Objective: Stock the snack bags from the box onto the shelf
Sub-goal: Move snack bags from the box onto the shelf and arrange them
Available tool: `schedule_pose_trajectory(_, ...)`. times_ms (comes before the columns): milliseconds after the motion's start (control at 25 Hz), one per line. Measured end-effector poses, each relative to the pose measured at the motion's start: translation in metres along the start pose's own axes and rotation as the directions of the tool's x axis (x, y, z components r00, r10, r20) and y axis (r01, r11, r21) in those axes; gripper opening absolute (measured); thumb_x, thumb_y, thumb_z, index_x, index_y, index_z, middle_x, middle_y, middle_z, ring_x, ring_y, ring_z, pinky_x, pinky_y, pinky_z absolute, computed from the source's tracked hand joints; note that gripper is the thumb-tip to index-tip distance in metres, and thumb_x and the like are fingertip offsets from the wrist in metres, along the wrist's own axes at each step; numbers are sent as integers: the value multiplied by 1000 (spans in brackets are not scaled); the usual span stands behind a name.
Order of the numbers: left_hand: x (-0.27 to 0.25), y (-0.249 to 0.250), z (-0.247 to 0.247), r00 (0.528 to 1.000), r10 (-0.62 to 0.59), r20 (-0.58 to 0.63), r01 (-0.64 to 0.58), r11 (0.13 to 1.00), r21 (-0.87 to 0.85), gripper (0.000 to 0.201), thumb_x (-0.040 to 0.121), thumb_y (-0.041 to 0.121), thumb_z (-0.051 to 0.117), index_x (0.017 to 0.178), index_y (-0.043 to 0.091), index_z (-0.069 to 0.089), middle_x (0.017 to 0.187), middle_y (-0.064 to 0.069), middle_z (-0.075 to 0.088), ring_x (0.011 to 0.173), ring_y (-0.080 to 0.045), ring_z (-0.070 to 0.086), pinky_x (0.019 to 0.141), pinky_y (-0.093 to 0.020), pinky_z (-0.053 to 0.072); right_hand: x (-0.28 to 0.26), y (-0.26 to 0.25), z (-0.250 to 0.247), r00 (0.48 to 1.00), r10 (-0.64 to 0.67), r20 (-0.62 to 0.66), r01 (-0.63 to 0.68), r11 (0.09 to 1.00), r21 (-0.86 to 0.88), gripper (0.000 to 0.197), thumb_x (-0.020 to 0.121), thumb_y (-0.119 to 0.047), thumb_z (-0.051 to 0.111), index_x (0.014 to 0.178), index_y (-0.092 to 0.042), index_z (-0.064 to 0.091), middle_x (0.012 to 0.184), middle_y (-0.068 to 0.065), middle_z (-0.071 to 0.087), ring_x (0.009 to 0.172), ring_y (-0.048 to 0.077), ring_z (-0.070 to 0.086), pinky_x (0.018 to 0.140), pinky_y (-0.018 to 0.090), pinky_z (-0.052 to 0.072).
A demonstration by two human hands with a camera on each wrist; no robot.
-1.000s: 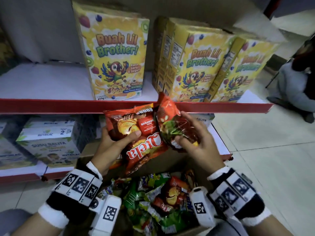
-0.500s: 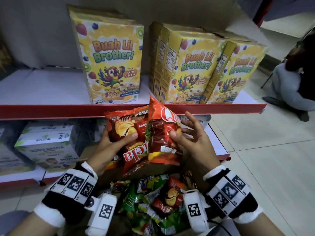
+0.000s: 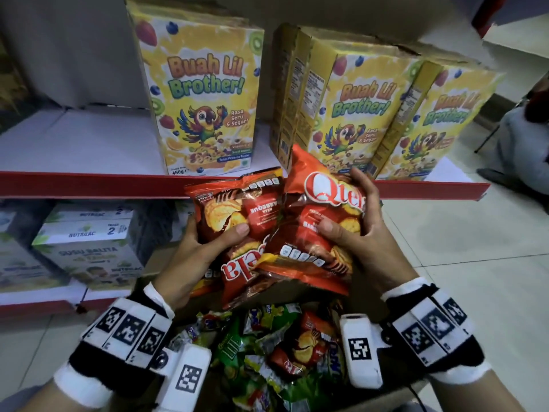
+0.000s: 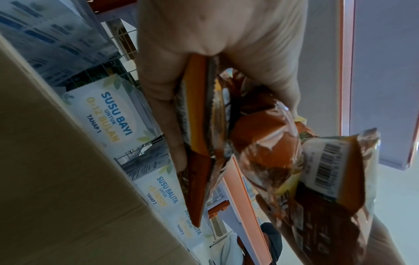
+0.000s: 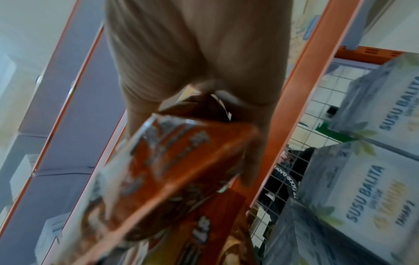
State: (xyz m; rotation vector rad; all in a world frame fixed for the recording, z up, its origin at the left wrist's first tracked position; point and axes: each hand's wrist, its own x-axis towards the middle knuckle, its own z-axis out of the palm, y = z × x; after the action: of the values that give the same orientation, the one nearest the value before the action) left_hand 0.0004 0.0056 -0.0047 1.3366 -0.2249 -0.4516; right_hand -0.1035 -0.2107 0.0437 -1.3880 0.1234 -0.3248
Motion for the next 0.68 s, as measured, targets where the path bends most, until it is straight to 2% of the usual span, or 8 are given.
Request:
schedule_pose_trajectory(40, 2, -2, 0, 1000, 3, -6, -3, 1000, -1, 70, 56, 37, 88, 114, 41, 49, 103, 8, 71, 84, -5, 70, 59, -14, 53, 5, -5, -1, 999, -22, 26, 24, 999, -40, 88, 65, -12, 78, 135, -42, 35, 111, -20, 64, 102, 15, 67, 73, 33, 57)
schedule_pose_trajectory(120, 6, 0, 4, 1000, -12, -19, 12, 1000, 3, 66, 60, 40, 78, 120, 38, 50, 105, 9, 71, 90, -7, 70, 62, -15, 54, 16, -19, 0, 997, -35, 73, 45, 989, -139, 89, 67, -11, 77, 140, -35, 30, 124, -15, 55, 108, 11, 63, 78, 29, 56)
schedule_pose_trajectory(240, 9, 24, 7, 994, -100, -33, 100, 995, 1, 59, 63, 41, 71, 118, 36, 52, 105, 7, 72, 86, -6, 70, 59, -13, 53, 37, -56, 12, 988, 14, 153, 26, 966, -258, 94, 64, -12, 74, 143, -29, 25, 137, -7, 42, 112, 6, 60, 80, 22, 54)
schedule_pose_trajectory(320, 2, 49, 5, 987, -159, -15, 159, 987, -3, 64, 57, 46, 77, 116, 35, 54, 104, 6, 73, 86, -8, 71, 60, -16, 54, 46, -83, 23, 972, 54, 230, 8, 965, -262, 96, 63, -10, 75, 144, -27, 24, 131, -11, 44, 108, 2, 61, 78, 18, 53)
schedule_pose_trajectory(400, -10, 77, 2, 980, -197, 2, 197, 980, 20, 86, 41, 60, 84, 118, 36, 54, 106, 5, 72, 93, -13, 71, 67, -22, 56, 49, -107, 33, 958, 89, 273, -16, 965, -260, 96, 63, -9, 77, 142, -26, 25, 125, -17, 48, 106, 0, 61, 79, 16, 52)
schedule_pose_trajectory(520, -29, 132, 1, 981, -187, -54, 189, 981, 30, 102, 27, 70, 83, 118, 36, 55, 106, 6, 72, 93, -14, 71, 66, -20, 56, 50, -155, 54, 945, 133, 299, -58, 967, -247, 93, 63, -8, 78, 139, -27, 28, 117, -28, 53, 106, -1, 61, 81, 15, 51)
schedule_pose_trajectory(560, -35, 154, 3, 981, -177, -79, 180, 983, 33, 104, 25, 70, 83, 118, 34, 55, 106, 6, 72, 92, -14, 70, 65, -20, 56, 51, -175, 63, 942, 146, 303, -69, 966, -250, 92, 62, -9, 78, 138, -28, 29, 117, -28, 52, 106, -1, 60, 81, 16, 51)
schedule_pose_trajectory(680, -49, 222, 14, 981, -148, -125, 153, 988, 35, 105, 27, 67, 84, 121, 31, 54, 109, 4, 71, 96, -16, 70, 71, -26, 56, 51, -233, 86, 925, 161, 345, -72, 964, -256, 93, 62, -12, 79, 138, -33, 29, 124, -18, 50, 108, 3, 61, 81, 18, 51)
